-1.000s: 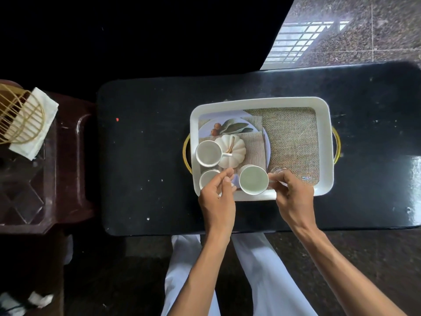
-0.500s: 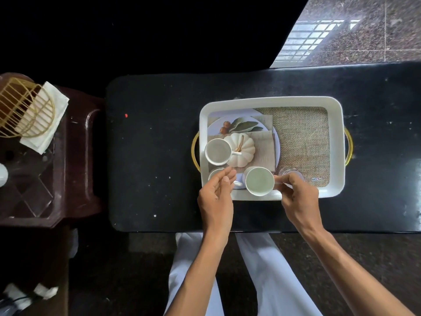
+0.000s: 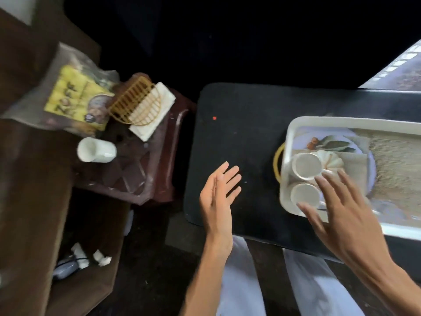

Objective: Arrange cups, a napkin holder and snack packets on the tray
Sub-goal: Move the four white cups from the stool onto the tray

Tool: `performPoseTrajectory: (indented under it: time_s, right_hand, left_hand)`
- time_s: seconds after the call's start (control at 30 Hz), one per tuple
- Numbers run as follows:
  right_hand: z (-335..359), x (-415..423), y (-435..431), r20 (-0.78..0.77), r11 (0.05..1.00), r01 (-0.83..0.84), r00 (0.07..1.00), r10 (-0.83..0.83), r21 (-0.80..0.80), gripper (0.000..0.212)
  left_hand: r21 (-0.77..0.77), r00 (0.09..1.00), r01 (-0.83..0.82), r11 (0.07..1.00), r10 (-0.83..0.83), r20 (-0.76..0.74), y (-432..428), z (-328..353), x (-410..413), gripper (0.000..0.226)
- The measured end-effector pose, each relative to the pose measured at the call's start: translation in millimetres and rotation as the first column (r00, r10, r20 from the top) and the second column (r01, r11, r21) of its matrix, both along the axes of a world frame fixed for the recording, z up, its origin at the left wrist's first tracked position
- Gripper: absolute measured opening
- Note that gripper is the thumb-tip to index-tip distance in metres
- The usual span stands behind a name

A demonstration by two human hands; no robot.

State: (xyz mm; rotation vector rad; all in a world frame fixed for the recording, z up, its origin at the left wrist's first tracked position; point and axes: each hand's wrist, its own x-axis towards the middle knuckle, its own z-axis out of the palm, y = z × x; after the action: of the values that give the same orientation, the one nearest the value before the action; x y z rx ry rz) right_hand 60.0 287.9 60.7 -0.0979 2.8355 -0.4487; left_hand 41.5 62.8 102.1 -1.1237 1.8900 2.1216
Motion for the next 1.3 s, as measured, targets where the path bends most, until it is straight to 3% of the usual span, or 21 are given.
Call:
performPoseTrajectory:
  time_s: [0.13, 0.47, 0.77, 0.93, 1.1, 1.3]
  right_hand:
    - [4.0, -18.5, -91.7, 0.046, 0.988, -0.156, 0.987, 0.155, 0.019, 0.088]
    - [9.0, -67.1, -303.3, -0.007, 0.917, -0.391, 0.92, 0.392, -0.073, 0.091]
    - [-5.1, -88.2, -428.8, -0.039, 0.865, -0.482, 0.875, 0.482, -0.138, 0.091]
    - [-12.2, -95.1, -461.1, -0.004, 0.853, -0.493, 0.866, 0.5, -0.174, 0.086]
    - [-10.0, -104.9, -474.4, 0.026, 0.854, -0.469, 0.873, 0.487, -0.226, 0.063]
    - [-16.0, -115.9, -481.2, -0.003, 0.854, -0.399, 0.906, 0.422, -0.335, 0.031]
  left_hand:
    - [-0.137, 0.996, -0.077, 0.987, 0.069, -0.063, -78.7, 14.6, -2.2, 0.031]
    - [-0.477, 0.967, -0.255, 0.841, 0.217, -0.134, -282.8, 13.3, -12.0, 0.029]
    - [-0.581, 0.974, -0.222, 0.783, 0.202, -0.1, -369.0, -30.8, -46.5, 0.038]
    - [-0.43, 0.974, -0.225, 0.875, 0.218, -0.065, -387.7, -48.7, -57.6, 0.039]
    - [-0.216, 0.958, -0.286, 0.934, 0.281, -0.055, -387.2, -49.5, -61.1, 0.041]
    - [-0.184, 0.961, -0.277, 0.943, 0.276, -0.036, -380.0, -42.4, -62.2, 0.053]
